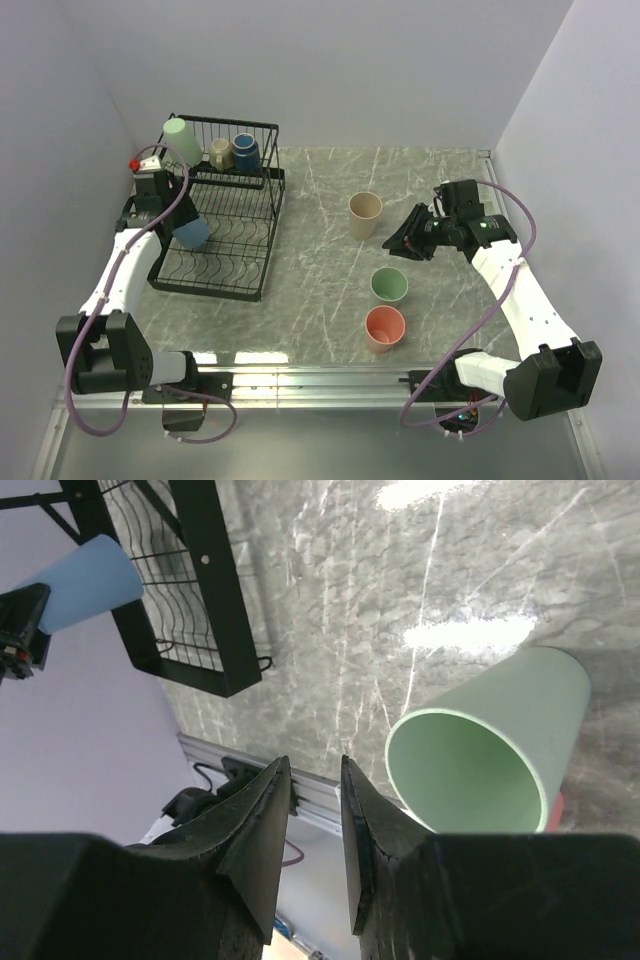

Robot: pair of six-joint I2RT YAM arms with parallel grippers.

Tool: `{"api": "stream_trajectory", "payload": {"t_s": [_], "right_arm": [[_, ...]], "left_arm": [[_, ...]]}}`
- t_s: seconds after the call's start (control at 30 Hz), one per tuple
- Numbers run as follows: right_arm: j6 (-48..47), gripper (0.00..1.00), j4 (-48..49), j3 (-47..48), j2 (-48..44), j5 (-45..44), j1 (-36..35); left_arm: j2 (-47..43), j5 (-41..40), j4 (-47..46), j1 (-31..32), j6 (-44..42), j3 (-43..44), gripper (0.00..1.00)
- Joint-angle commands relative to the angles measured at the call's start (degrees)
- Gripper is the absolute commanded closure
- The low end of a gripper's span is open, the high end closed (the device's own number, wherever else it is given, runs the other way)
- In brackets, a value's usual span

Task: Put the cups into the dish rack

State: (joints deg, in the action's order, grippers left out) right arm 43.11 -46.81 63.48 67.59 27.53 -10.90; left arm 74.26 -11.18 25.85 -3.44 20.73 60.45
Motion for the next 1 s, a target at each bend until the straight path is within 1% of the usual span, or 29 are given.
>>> {"api": "stream_trajectory", "payload": {"t_s": [0.0, 0.03, 0.17, 0.27, 0.3, 0.37, 0.4, 0.47, 0.5, 0.53, 0.6, 0.67, 0.7, 0.77, 0.8, 0.87, 0.93, 0.97], "right_arm": [[-0.8, 0.66, -0.2, -0.2, -0.7, -1.5, -0.3], [-0.6, 0.66, -0.1, -0.3, -0.7, -1.6, -0.3], [0.2, 0.67, 0.2, -0.6, -0.6, -1.9, -0.4], [0.5, 0.68, 0.4, -0.7, -0.4, -2.1, -0.2], [0.5, 0.68, 0.4, -0.8, -0.4, -2.1, -0.3], [0.7, 0.69, 0.7, -0.9, -0.4, -2.1, -0.4], [0.8, 0.69, 0.9, -1.1, -0.2, -2.1, -0.4], [1.1, 0.69, 1.2, -1.3, -0.2, -2.1, -0.4], [1.2, 0.69, 1.4, -1.4, -0.1, -2.1, -0.4], [1.2, 0.69, 1.4, -1.4, 0.1, -2.1, -0.4], [1.2, 0.69, 1.5, -1.5, 0.3, -2.1, -0.4], [1.2, 0.69, 1.7, -1.5, 0.5, -2.0, -0.3], [1.2, 0.69, 1.8, -1.5, 0.5, -2.0, -0.4], [1.2, 0.7, 1.8, -1.4, 0.7, -2.0, -0.4], [1.1, 0.69, 1.9, -1.4, 0.6, -2.0, -0.4], [1.1, 0.7, 2.1, -1.6, 0.5, -2.0, -0.4], [1.1, 0.7, 2.3, -1.9, 0.3, -2.0, -0.5], [1.0, 0.7, 2.3, -2.1, 0.3, -1.9, -0.5]], "left_arm": [[1.9, 2.0, -6.6, -0.5, 0.4, 0.8, 1.0], [3.2, 1.9, -6.7, -0.5, 0.4, 0.9, 1.0], [4.0, 1.0, -8.5, -0.8, -0.2, 0.6, 0.98], [5.1, 0.7, -8.6, -1.1, -1.0, 1.6, 0.93], [5.6, 0.5, -8.2, -1.2, -1.4, 2.0, 0.89], [6.4, 0.1, -7.9, -1.1, -1.5, 2.3, 0.85], [6.4, -0.1, -8.1, -1.2, -1.3, 2.2, 0.79], [6.2, 0.0, -8.6, -1.2, -1.2, 1.8, 0.73], [6.3, 0.0, -8.6, -1.2, -1.1, 1.9, 0.63], [6.7, 0.2, -8.5, -1.2, -1.0, 1.9, 0.59], [6.9, 0.7, -8.5, -1.3, -0.8, 2.1, 0.51], [6.8, 0.8, -8.7, -1.2, -0.5, 2.3, 0.46], [6.8, 0.7, -8.7, -1.3, -0.4, 2.3, 0.39], [7.0, 0.3, -8.2, -1.3, -0.4, 3.2, 0.32], [6.9, 0.1, -7.7, -1.2, -0.3, 3.5, 0.26], [6.5, -0.2, -7.4, -1.3, -0.1, 4.2, 0.22], [5.8, -0.4, -6.8, -1.3, 0.0, 5.2, 0.14], [5.6, -0.5, -6.3, -1.2, 0.1, 5.5, 0.07]]}}
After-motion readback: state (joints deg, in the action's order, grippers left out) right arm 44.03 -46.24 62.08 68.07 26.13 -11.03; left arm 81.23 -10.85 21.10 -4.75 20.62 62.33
